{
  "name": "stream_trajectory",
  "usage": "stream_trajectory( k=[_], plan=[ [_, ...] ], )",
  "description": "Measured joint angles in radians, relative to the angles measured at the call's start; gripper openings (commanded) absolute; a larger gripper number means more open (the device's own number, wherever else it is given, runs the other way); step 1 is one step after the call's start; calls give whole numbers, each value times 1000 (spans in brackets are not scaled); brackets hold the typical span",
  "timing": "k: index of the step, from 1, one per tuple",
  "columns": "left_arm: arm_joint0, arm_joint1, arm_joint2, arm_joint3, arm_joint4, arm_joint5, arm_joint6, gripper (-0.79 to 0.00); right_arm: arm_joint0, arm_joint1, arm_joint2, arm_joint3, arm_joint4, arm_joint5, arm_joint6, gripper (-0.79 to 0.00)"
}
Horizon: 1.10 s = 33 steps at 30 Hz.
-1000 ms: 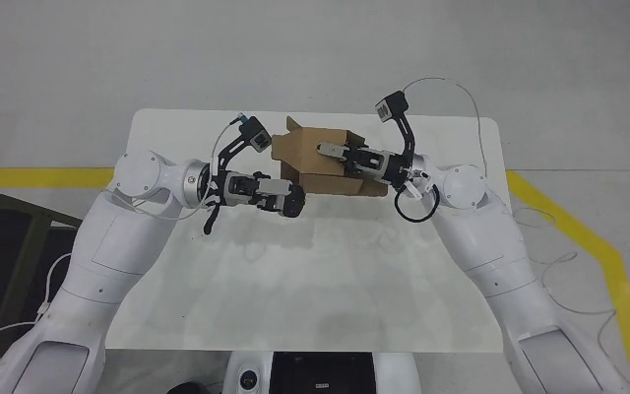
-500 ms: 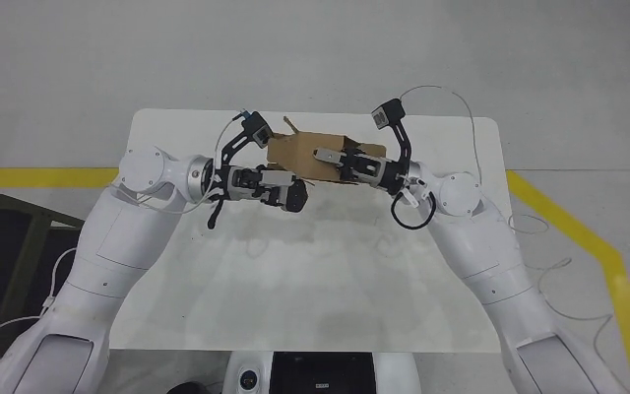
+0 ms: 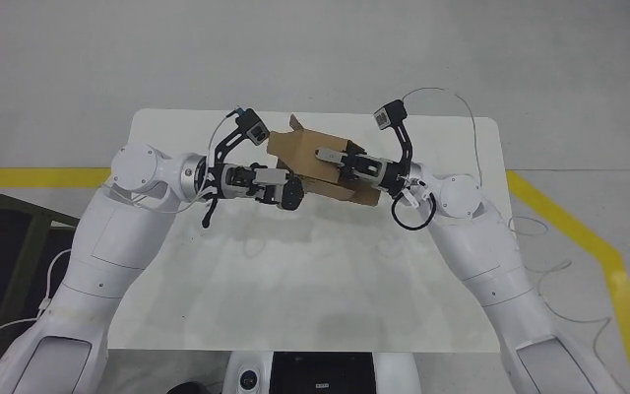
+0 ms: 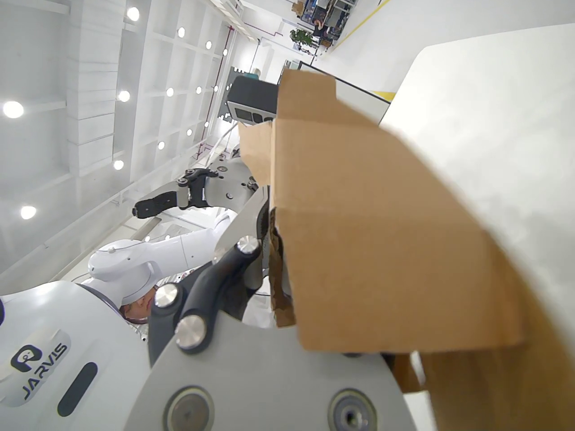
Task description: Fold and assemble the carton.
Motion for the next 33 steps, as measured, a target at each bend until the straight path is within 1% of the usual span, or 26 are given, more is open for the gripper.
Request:
stream_trajectory(
  k=[5, 12, 16, 21, 27, 33],
  plan=[
    [9, 8, -35, 10, 25, 0, 0, 0, 1, 6, 24, 21, 31, 32, 45, -785],
    [22, 25, -109, 52, 68, -6, 21, 0, -8, 24, 72, 21, 83, 100, 184, -785],
    [32, 31, -124, 83, 108, -13, 39, 0, -22, 35, 102, 1, 110, 132, 250, -785],
    [45, 31, -94, 109, 199, -24, 54, 0, -43, 45, 127, -43, 133, 158, 290, -785],
    [40, 26, -57, 122, 231, -33, 48, 0, -56, 50, 139, -78, 152, 169, 300, -785],
    [31, 18, -13, 132, 274, -42, 52, 0, -54, 51, 147, -85, 167, 157, 288, -785]
  ],
)
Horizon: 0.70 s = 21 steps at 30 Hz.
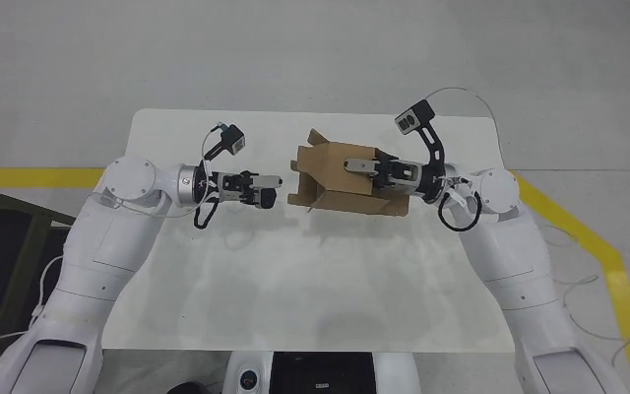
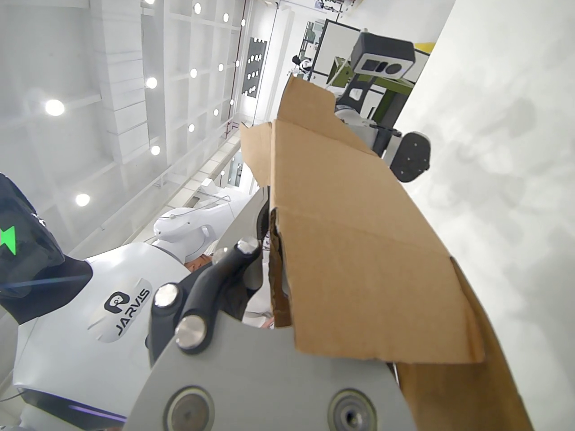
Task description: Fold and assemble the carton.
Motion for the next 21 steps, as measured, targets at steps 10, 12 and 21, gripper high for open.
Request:
stream_trajectory(
  k=[10, 12, 21],
  plan=[
    [-18, -16, 58, 21, -8, 1, -1, 0, 19, -4, -19, 4, 12, -13, -12, -785],
    [-25, -19, 64, 23, -13, 2, -1, 0, 21, -5, -26, 7, 11, -17, -15, -785],
    [-38, -28, 79, 36, -54, 5, -8, 0, 29, -15, -66, 13, 24, -28, -23, -785]
  ],
)
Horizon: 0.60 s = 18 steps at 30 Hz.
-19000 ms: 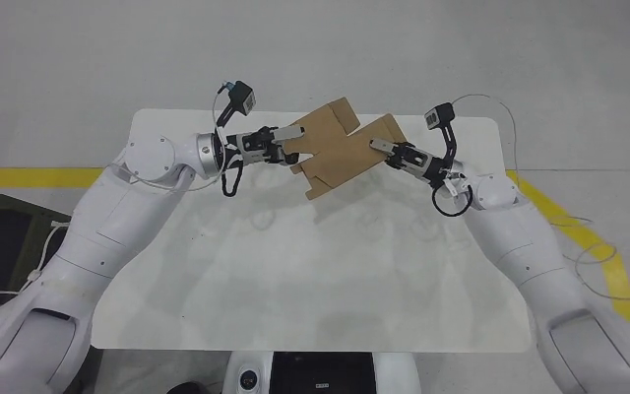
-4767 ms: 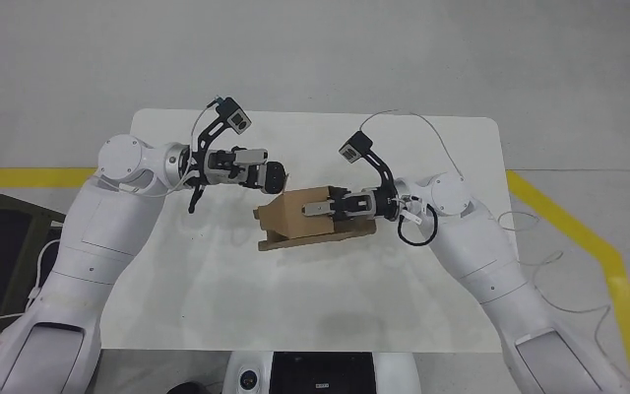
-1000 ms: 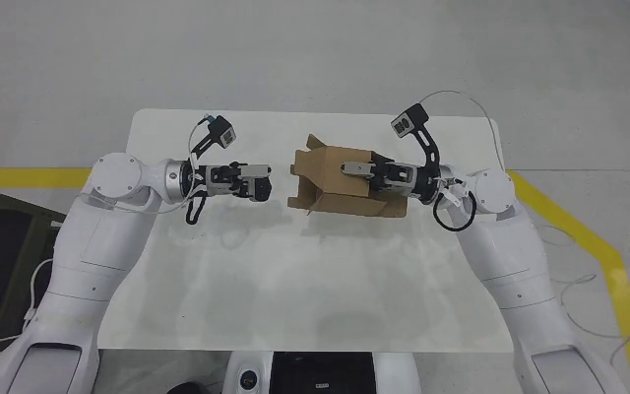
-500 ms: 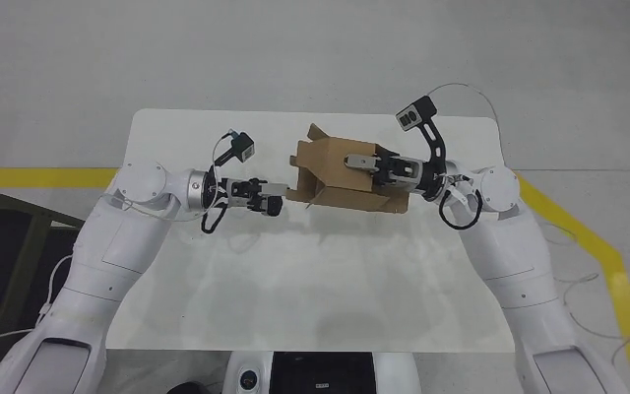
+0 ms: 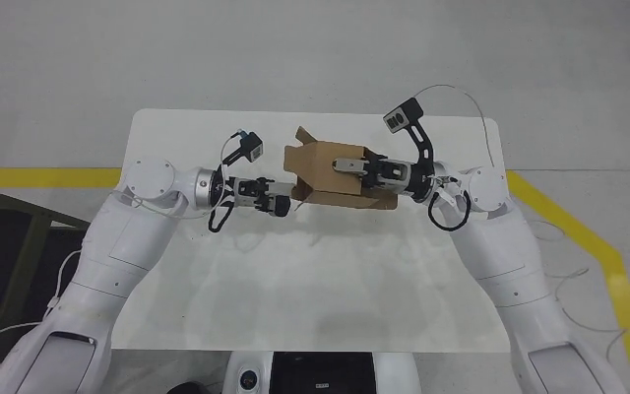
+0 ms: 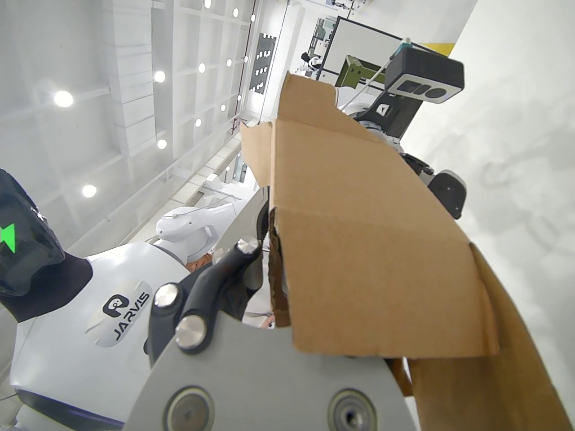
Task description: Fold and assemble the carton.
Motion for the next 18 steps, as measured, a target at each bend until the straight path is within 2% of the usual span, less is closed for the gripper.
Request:
stream_trajectory(
  k=[18],
  plan=[
    [-23, -11, 13, 23, -17, 13, -7, 0, 29, -15, -59, 11, 18, 5, 27, -785]
  ],
)
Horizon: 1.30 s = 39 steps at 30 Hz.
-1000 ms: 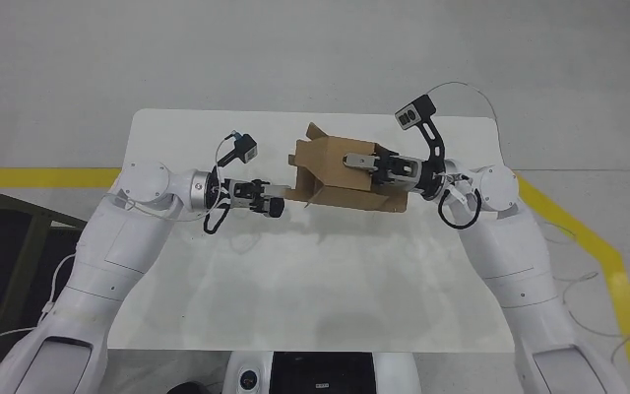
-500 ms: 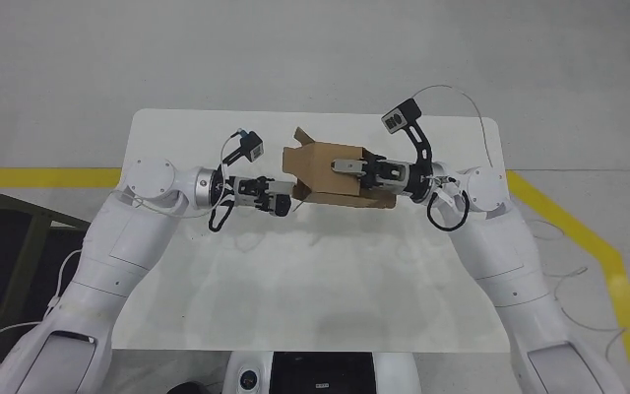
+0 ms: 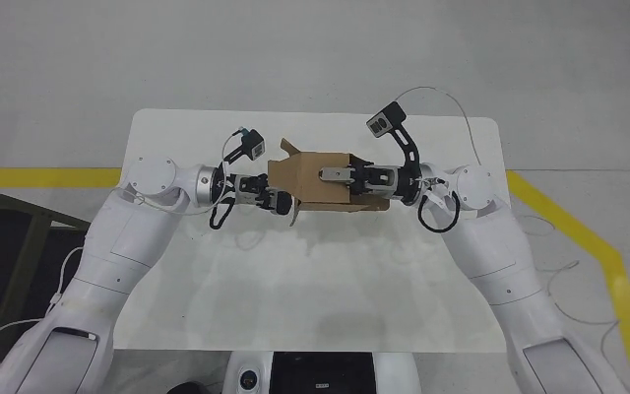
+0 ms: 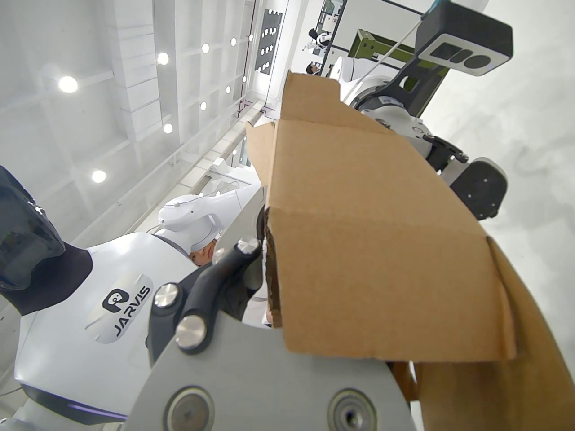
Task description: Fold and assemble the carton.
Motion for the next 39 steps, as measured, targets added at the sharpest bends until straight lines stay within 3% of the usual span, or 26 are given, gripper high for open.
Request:
stream_trajectory(
  k=[23, 39],
  plan=[
    [-7, -6, -3, 20, 1, 9, 8, 0, 1, -1, 3, 4, -4, -1, 3, -785],
    [28, 4, -21, -6, 57, 13, 10, 0, -2, 3, 52, 32, -49, -25, -127, -785]
  ],
)
